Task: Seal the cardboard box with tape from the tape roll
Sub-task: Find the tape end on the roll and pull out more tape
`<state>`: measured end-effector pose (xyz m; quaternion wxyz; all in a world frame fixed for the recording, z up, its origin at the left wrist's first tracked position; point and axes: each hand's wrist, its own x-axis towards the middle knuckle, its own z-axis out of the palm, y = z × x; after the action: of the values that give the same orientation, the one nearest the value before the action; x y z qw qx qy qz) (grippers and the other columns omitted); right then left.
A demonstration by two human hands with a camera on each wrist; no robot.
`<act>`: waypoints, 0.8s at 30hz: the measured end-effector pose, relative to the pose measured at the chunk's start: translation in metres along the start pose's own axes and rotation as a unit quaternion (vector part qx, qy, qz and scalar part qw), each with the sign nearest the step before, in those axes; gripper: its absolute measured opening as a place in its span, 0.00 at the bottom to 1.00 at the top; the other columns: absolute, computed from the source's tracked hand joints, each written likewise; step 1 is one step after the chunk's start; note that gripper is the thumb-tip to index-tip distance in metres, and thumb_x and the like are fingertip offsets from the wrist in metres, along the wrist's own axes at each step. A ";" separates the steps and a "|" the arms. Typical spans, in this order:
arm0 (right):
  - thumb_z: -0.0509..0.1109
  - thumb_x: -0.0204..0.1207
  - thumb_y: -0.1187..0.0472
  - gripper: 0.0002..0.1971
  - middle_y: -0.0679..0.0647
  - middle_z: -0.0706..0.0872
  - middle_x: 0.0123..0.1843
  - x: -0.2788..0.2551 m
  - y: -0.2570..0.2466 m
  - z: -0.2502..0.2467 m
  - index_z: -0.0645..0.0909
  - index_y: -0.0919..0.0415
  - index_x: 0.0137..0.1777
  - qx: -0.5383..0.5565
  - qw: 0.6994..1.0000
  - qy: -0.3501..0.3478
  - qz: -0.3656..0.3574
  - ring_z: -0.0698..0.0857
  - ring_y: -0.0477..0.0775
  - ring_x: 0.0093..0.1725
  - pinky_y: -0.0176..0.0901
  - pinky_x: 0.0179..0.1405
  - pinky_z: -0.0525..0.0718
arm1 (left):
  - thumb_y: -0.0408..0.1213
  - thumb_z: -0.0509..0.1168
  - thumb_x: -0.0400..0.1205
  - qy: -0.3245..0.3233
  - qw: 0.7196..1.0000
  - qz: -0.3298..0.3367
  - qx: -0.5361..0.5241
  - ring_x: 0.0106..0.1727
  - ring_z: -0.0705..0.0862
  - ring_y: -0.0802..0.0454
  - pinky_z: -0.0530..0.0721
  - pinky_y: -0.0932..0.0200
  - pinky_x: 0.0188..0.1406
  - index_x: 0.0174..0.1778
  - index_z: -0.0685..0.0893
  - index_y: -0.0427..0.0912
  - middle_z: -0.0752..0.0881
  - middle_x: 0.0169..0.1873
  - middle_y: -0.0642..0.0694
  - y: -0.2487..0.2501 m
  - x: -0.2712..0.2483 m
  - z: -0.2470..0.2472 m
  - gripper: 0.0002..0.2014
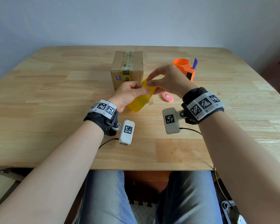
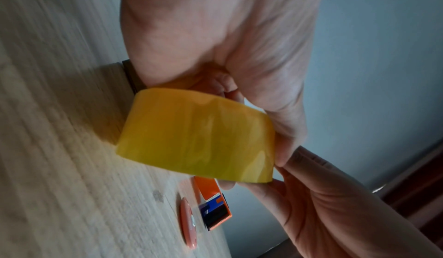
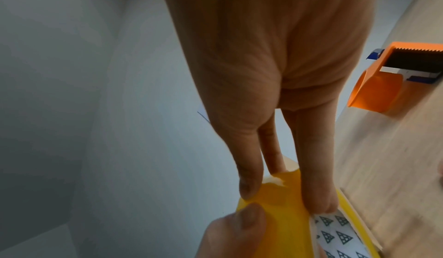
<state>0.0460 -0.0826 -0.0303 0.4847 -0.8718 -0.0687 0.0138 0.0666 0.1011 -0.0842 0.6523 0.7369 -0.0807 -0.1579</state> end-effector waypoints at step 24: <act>0.80 0.77 0.64 0.06 0.62 0.94 0.49 0.003 0.007 0.003 0.90 0.65 0.51 0.045 0.999 -0.006 -0.008 0.96 0.60 0.42 0.57 0.48 0.95 | 0.35 0.78 0.77 -0.014 0.999 -0.002 -0.030 0.41 0.94 0.39 0.88 0.50 0.43 0.46 0.86 0.41 0.94 0.41 0.38 -0.001 0.000 -0.003 0.08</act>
<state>0.0492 -0.0833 -0.0375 0.5229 -0.8486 -0.0784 0.0180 0.0671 0.1038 -0.0850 0.6728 0.7148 -0.0834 -0.1716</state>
